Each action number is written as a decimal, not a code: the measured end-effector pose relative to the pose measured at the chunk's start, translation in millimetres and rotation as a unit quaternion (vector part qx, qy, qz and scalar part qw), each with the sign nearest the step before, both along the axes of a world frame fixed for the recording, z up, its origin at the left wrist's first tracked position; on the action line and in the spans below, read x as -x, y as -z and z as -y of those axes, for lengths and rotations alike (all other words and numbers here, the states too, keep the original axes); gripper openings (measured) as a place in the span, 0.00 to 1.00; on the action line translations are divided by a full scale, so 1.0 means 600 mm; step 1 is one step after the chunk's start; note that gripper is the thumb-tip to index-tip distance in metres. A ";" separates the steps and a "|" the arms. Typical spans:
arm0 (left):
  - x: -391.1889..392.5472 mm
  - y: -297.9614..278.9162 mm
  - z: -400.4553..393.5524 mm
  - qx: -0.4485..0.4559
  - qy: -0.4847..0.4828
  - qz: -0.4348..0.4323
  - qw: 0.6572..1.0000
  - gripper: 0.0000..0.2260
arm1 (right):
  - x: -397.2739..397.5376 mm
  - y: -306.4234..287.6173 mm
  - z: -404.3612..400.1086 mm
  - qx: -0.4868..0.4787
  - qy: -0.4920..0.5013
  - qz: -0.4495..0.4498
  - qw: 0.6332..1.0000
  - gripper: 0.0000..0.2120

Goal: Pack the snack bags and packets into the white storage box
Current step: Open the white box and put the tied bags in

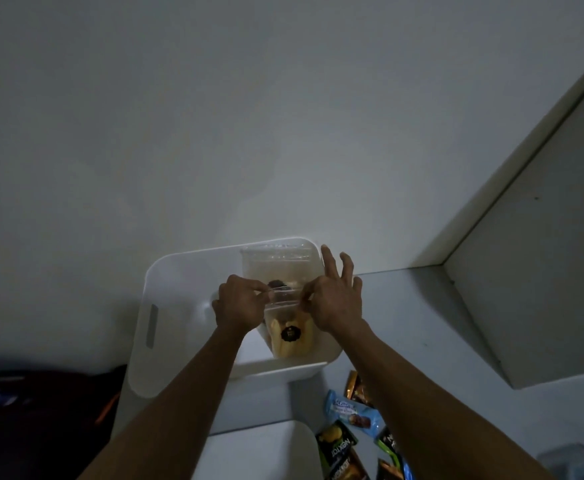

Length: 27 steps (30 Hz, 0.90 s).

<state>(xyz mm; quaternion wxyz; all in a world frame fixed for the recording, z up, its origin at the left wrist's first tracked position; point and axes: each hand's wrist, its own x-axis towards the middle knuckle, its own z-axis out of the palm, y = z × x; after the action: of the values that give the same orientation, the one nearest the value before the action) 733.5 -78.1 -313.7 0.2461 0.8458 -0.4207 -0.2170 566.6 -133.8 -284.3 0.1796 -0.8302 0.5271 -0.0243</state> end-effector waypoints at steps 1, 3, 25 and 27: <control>0.001 0.000 0.001 0.004 -0.001 -0.003 1.000 0.06 | 0.000 0.000 0.002 -0.002 0.000 -0.001 1.000 0.06; 0.003 -0.003 0.001 0.017 -0.004 -0.007 1.000 0.07 | 0.001 -0.001 0.003 -0.005 -0.002 0.002 1.000 0.06; 0.079 -0.211 -0.160 0.162 -0.009 -0.057 0.985 0.17 | 0.130 -0.163 -0.139 0.014 0.062 0.153 0.986 0.22; 0.115 -0.225 -0.178 0.172 -0.001 -0.068 0.983 0.16 | 0.173 -0.176 -0.160 0.010 0.068 0.167 0.984 0.22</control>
<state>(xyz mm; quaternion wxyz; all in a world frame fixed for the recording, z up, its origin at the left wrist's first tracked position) 664.5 29.0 -178.9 0.4165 0.7741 -0.4336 -0.1982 462.8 -37.8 -178.9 0.2544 -0.7784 0.5448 -0.1804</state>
